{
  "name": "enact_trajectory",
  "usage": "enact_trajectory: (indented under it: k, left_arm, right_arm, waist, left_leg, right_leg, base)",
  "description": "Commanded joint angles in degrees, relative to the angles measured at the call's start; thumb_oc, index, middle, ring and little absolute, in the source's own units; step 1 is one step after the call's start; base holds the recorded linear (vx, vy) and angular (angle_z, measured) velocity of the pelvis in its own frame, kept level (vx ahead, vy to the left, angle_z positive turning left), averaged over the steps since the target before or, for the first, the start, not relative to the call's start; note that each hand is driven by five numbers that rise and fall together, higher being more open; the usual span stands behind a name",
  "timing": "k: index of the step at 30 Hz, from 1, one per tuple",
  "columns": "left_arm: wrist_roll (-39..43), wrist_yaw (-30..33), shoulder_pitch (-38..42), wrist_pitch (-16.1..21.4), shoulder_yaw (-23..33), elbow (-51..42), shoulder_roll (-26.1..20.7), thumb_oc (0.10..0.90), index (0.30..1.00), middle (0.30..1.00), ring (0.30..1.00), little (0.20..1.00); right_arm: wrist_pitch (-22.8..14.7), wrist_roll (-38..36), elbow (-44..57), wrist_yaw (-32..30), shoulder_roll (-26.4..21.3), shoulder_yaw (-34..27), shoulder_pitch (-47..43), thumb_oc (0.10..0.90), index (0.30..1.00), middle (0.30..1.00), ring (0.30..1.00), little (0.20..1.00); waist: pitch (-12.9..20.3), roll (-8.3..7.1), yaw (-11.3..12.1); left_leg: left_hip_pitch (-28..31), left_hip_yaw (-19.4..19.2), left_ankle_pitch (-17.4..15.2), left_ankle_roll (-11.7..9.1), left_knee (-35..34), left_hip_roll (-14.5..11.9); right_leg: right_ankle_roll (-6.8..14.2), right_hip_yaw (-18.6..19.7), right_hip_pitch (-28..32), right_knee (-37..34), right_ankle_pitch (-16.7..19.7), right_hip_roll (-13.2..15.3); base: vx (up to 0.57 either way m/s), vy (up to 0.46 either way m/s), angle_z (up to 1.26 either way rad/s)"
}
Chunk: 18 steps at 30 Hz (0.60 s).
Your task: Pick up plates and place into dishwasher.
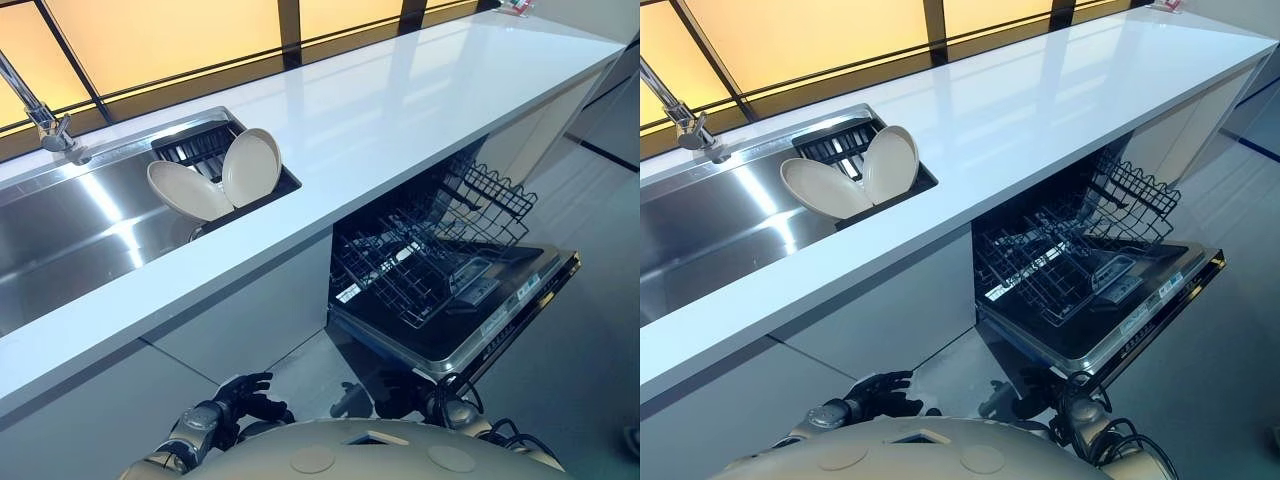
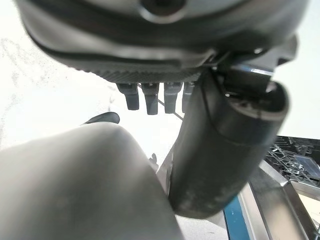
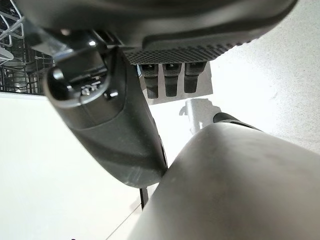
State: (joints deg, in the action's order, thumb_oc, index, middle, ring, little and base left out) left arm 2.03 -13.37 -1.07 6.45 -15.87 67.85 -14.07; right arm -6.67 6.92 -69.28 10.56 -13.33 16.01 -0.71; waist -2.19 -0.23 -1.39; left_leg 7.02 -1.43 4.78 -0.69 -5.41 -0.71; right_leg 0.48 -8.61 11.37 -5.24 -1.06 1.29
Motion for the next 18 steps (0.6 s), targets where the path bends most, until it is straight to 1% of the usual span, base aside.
enact_trajectory:
  k: [1,18]
  left_arm:
    - [-3.5,-0.7,3.6,0.8,-0.1,3.8,1.5,0.800,0.900,0.900,0.900,0.900]
    - [-3.0,-0.4,3.6,0.7,-0.2,3.7,1.6,0.800,0.900,0.900,0.900,0.900]
  right_arm:
    - [-1.2,1.8,-3.5,0.8,-0.4,0.6,-2.6,0.800,0.900,0.900,0.900,0.900]
    - [-1.3,2.2,-4.0,0.7,-0.7,0.4,-2.9,0.800,0.900,0.900,0.900,0.900]
  waist:
    - [-2.3,0.04,1.1]
    - [-2.1,0.41,1.2]
  left_leg:
    - [2.4,-3.5,-7.2,1.9,1.9,3.0]
    - [2.4,-3.2,-7.3,1.8,2.4,3.2]
  right_leg:
    - [1.4,0.2,-2.9,3.2,-0.8,-1.4]
    - [1.2,-0.1,-2.6,3.2,-1.1,-1.3]
  base:
    - [0.00,0.000,0.00]
    - [0.00,0.000,0.00]
